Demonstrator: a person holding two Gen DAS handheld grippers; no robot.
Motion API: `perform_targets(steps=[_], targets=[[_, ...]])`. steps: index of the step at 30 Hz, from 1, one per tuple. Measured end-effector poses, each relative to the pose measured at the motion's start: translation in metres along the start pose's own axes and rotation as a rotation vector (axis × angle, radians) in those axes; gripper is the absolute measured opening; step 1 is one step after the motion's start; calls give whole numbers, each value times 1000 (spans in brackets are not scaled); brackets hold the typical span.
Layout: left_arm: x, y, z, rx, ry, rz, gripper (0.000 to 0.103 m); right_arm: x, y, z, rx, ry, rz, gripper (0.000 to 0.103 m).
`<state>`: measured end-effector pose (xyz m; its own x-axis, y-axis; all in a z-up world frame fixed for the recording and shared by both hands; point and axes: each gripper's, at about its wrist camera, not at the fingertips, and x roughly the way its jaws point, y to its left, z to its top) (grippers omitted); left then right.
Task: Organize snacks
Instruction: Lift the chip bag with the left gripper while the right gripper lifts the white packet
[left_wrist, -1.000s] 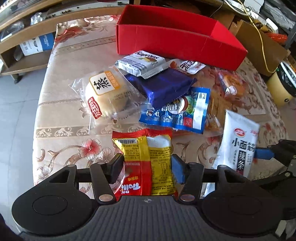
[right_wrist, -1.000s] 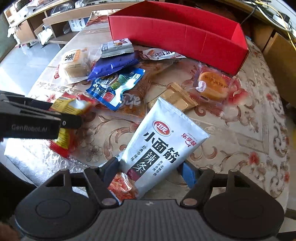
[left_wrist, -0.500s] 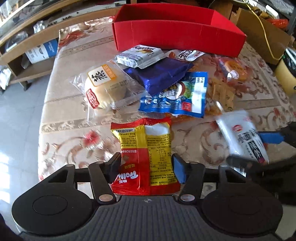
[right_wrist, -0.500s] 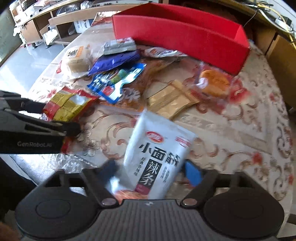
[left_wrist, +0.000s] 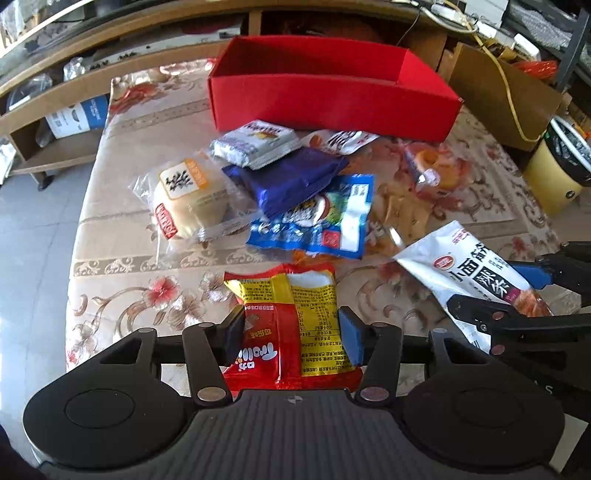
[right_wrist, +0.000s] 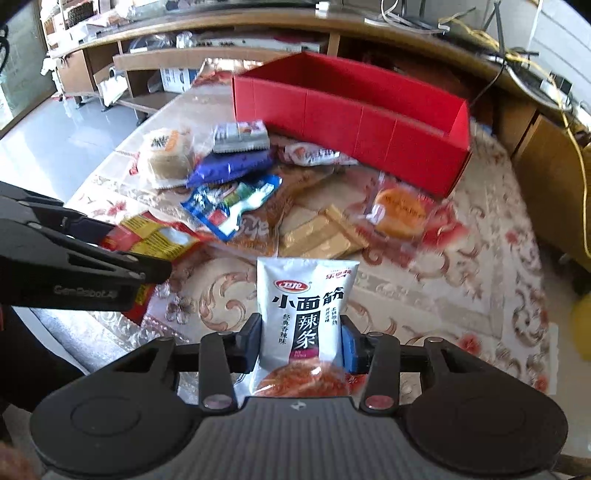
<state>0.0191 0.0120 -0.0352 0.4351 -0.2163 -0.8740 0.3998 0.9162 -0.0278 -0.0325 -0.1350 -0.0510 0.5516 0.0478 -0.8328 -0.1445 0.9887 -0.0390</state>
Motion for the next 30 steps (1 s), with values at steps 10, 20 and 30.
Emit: perform_targets(steps=[10, 20, 30], targets=[[-13, -11, 12, 7, -80, -20, 59, -24, -2, 14, -25, -107, -16, 25], [1, -10, 16, -1, -39, -35, 39, -12, -30, 26, 24, -75, -13, 21], [24, -14, 6, 43, 40, 5, 87, 22, -35, 2, 10, 89, 81, 52]])
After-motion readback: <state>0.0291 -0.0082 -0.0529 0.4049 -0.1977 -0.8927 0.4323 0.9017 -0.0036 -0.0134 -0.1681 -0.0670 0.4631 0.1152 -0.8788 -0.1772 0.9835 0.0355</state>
